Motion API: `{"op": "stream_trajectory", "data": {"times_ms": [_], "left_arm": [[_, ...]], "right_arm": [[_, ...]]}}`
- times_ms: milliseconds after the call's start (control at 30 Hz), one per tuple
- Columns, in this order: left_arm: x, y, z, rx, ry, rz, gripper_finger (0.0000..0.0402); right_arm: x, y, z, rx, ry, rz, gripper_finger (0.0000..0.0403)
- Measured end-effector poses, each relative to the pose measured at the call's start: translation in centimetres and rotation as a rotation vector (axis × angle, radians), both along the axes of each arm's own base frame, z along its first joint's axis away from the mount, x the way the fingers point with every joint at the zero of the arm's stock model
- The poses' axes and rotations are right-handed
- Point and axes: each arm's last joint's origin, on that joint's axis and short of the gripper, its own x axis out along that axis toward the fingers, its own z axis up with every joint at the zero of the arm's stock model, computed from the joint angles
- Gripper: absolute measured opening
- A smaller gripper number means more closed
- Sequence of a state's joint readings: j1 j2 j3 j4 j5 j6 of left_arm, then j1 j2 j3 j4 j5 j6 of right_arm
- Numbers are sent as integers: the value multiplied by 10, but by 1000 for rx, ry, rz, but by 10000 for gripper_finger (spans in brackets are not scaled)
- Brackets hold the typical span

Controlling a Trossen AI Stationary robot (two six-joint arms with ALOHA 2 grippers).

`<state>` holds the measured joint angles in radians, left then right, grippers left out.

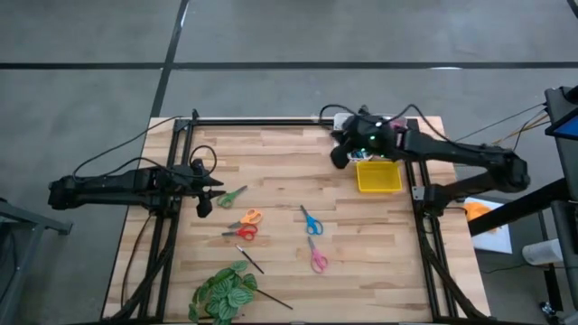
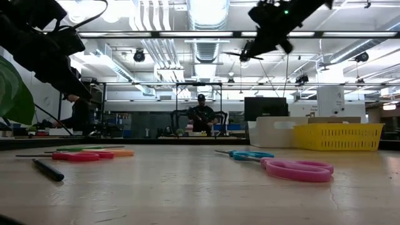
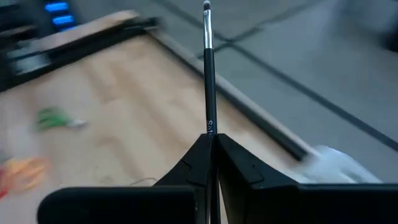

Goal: Pick & Place Paint Supplies
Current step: Put the black paint brush into the white bin

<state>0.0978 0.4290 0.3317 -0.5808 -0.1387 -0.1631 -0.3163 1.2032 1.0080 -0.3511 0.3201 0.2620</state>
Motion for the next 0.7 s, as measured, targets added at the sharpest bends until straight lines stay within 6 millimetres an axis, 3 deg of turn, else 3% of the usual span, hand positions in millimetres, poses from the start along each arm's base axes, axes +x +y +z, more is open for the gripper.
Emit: {"op": "stream_trajectory", "data": {"times_ms": [167, 367, 700], "left_arm": [[0, 0, 0, 0, 0, 0, 145], [0, 0, 0, 0, 0, 0, 145], [0, 0, 0, 0, 1, 0, 144]], "right_arm": [[-26, -9, 3, 11, 16, -245, 14], [-37, -28, -11, 113, -22, -418, 14], [-39, -53, -90, 266, 75, -617, 14]]}}
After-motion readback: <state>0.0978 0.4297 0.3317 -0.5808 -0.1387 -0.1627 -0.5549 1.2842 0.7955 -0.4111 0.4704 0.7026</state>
